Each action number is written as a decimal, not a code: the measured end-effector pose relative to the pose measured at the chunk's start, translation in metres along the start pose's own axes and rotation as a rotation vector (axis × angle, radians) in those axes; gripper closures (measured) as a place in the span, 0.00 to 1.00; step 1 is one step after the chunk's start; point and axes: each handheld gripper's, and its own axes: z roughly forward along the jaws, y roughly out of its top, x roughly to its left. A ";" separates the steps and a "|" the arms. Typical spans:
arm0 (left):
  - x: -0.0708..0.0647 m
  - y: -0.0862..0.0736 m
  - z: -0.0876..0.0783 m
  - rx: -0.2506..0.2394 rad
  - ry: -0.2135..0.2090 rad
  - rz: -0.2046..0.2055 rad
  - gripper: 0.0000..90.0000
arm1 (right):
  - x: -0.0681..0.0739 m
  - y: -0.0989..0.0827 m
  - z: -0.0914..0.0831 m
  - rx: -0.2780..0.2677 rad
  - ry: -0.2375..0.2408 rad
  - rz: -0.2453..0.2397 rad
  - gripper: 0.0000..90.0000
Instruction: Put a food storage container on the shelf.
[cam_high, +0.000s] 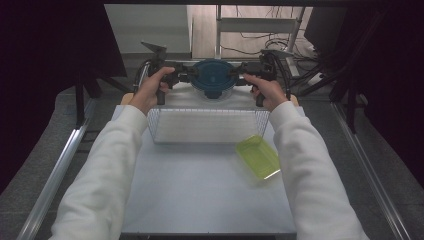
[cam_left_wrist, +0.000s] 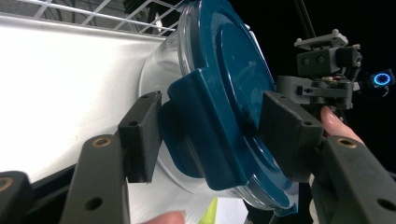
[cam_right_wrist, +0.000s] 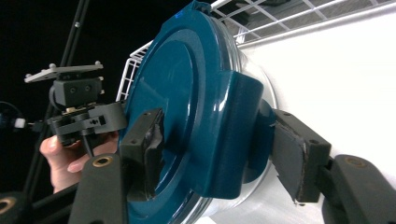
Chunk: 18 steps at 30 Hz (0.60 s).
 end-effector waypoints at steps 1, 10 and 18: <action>-0.002 -0.001 0.001 -0.014 0.018 0.015 0.45 | 0.001 -0.001 0.000 -0.009 -0.010 -0.004 0.40; -0.033 -0.014 -0.016 -0.110 0.165 0.223 0.33 | 0.035 -0.019 -0.012 -0.175 -0.158 -0.201 0.25; -0.058 -0.045 -0.037 -0.102 0.208 0.361 0.26 | 0.045 -0.036 -0.042 -0.175 -0.129 -0.364 0.25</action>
